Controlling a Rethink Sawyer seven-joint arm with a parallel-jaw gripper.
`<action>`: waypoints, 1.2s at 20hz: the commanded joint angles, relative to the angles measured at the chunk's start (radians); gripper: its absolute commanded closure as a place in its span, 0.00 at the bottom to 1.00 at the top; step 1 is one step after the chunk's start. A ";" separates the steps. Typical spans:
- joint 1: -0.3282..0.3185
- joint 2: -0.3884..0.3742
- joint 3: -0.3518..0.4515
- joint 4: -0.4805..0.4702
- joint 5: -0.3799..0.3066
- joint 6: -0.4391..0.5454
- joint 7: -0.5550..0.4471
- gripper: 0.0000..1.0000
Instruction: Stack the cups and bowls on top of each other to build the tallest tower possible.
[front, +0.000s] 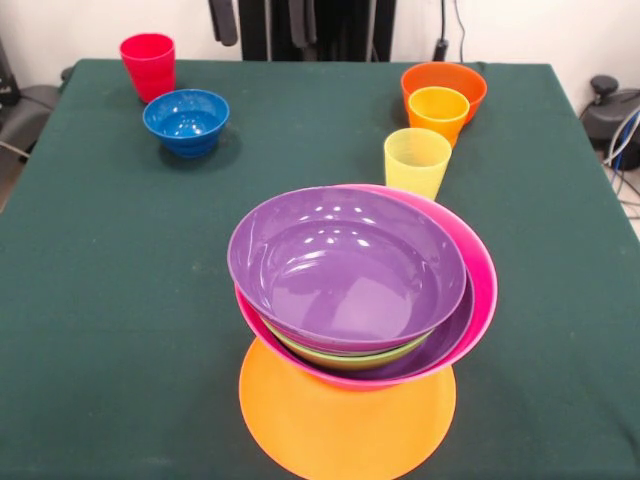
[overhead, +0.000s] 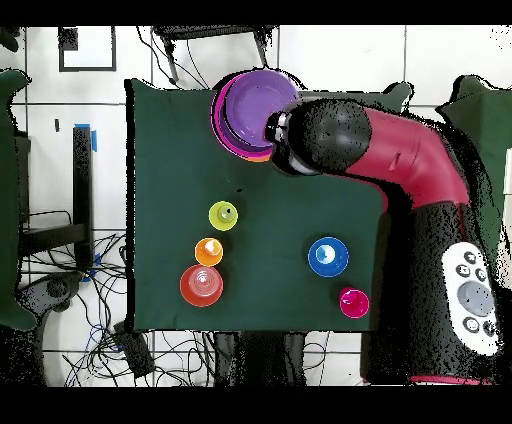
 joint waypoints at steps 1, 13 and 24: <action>0.031 0.009 -0.031 0.234 0.004 -0.086 0.164 0.00; -0.005 -0.033 0.013 0.455 0.011 -0.249 0.099 0.00; -0.047 -0.048 0.073 0.659 -0.007 -0.408 0.055 0.00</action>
